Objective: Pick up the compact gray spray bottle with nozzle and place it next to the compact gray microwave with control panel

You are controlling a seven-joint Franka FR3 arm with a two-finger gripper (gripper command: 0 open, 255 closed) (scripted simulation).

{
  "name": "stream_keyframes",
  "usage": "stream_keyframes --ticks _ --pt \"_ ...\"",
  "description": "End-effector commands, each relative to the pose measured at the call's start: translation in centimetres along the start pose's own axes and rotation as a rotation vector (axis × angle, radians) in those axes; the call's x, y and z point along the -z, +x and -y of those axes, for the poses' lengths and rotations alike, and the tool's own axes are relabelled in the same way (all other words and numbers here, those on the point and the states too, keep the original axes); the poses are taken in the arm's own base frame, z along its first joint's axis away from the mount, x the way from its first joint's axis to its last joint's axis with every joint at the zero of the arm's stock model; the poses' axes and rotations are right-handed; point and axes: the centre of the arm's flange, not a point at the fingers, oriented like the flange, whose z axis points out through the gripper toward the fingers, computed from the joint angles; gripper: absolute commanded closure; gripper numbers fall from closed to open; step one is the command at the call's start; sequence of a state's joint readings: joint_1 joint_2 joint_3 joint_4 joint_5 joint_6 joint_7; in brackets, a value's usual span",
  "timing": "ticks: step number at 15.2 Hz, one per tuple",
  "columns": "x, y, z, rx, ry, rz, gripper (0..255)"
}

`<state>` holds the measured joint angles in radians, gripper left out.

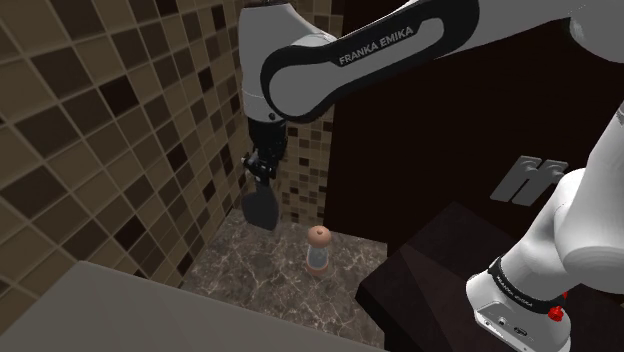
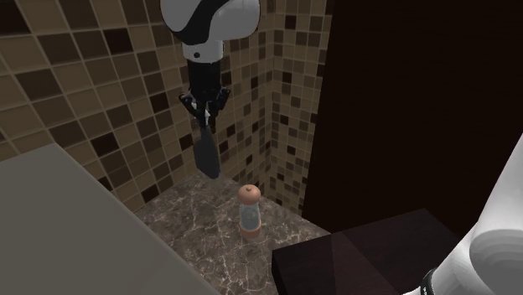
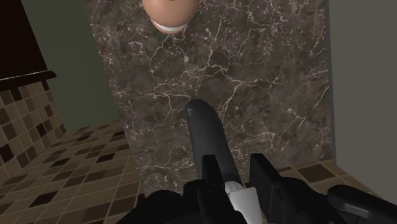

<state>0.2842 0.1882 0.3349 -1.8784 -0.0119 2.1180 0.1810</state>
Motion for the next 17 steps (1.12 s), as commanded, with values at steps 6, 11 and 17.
stream_keyframes --ticks 6,11,17 --pt "3.6 0.2 0.2 0.0 0.0 0.0 255" --pt "6.2 0.3 0.4 0.0 0.0 0.0 255" --pt "9.4 0.5 0.5 0.0 0.0 0.0 255"
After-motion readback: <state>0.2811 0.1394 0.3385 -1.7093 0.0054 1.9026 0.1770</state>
